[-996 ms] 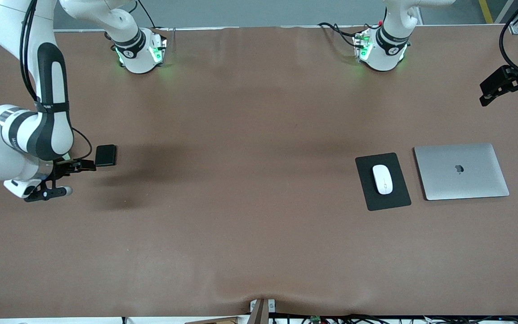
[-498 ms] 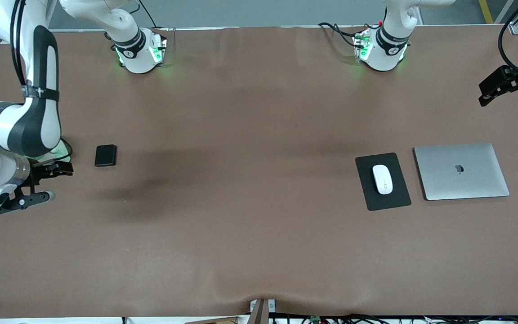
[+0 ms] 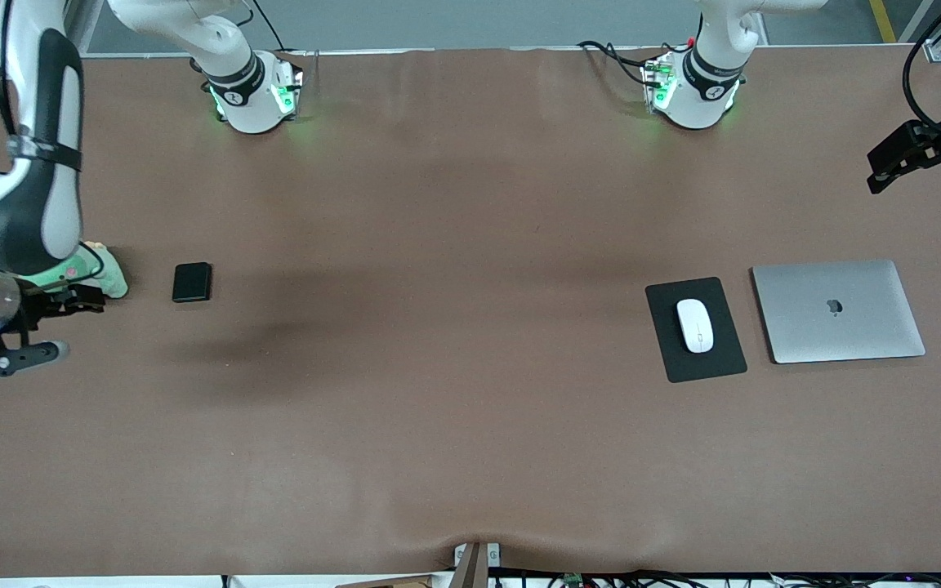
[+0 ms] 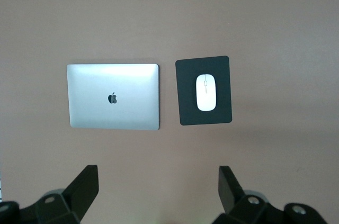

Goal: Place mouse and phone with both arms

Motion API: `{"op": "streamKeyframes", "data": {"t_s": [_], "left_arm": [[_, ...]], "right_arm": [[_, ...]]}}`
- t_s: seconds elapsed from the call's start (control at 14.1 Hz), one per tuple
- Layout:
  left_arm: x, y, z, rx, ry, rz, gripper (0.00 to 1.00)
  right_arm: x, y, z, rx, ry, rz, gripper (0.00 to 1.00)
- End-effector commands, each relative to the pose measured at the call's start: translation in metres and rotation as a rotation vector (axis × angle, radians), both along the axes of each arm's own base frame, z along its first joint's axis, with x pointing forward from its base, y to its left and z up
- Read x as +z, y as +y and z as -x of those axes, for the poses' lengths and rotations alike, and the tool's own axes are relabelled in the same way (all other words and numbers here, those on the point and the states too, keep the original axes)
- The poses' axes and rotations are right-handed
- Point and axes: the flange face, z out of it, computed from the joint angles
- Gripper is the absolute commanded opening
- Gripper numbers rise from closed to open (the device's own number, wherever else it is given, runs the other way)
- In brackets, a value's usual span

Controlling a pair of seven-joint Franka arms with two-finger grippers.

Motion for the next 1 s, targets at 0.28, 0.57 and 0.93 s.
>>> {"op": "streamKeyframes", "data": {"t_s": [0.28, 0.57, 0.93], "left_arm": [[0.000, -0.006, 0.002, -0.027, 0.009, 0.014, 1.00], [-0.002, -0.008, 0.000, -0.031, 0.013, 0.013, 1.00], [-0.003, -0.010, 0.000, -0.033, 0.016, 0.013, 1.00]], "right_arm": [[0.075, -0.012, 0.017, -0.035, 0.009, -0.194, 1.00], [0.128, 0.012, 0.048, -0.403, 0.006, -0.180, 1.00], [0.157, 0.024, 0.088, -0.448, -0.002, -0.175, 1.00]]}}
